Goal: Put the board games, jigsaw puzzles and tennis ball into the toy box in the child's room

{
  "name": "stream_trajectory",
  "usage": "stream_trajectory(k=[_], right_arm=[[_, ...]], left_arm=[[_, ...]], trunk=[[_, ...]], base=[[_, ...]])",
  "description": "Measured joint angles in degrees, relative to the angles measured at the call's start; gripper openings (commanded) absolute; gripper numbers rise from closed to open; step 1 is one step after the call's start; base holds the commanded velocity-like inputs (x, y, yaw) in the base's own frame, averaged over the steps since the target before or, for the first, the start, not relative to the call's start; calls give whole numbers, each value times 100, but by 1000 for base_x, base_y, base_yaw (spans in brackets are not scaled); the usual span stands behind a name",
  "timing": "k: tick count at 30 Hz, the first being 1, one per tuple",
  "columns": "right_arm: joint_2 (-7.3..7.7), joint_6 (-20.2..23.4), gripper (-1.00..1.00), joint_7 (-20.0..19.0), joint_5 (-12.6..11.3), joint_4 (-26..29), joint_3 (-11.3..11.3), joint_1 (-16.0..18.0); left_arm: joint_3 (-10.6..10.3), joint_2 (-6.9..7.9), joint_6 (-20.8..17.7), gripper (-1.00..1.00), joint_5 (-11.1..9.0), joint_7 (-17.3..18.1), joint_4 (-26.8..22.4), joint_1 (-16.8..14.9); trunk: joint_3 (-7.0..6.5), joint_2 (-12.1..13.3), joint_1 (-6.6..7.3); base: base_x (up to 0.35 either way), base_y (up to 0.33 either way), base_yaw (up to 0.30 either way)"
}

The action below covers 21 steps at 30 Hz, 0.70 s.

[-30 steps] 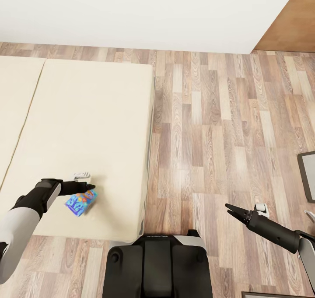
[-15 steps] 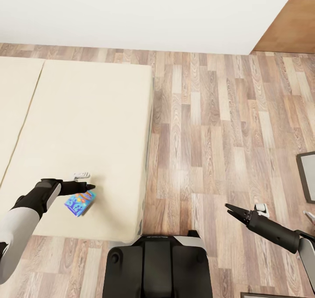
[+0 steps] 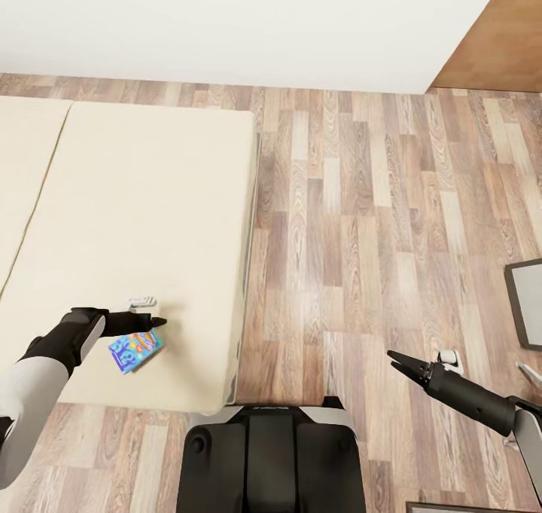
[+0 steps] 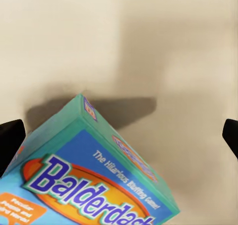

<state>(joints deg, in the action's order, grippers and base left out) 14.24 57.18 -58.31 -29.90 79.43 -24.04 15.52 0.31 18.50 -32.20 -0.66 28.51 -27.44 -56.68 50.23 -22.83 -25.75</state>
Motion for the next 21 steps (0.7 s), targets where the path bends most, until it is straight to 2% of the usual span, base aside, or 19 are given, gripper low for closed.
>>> stream_trajectory(k=[9,17,21], right_arm=[[0,0,100,1,0,1,0,-3],[0,0,100,4,0,-5,0,0],[0,0,100,4,0,-5,0,1]], left_arm=[[0,8,1,100,-4,24,1,0],[20,19,-6,100,-7,33,0,0],[61,99,-16,100,-25,134,-1,0]], trunk=[[0,0,0],[0,0,0],[0,0,0]], base=[[-17,-129,0],[-3,-25,0],[-1,-5,0]])
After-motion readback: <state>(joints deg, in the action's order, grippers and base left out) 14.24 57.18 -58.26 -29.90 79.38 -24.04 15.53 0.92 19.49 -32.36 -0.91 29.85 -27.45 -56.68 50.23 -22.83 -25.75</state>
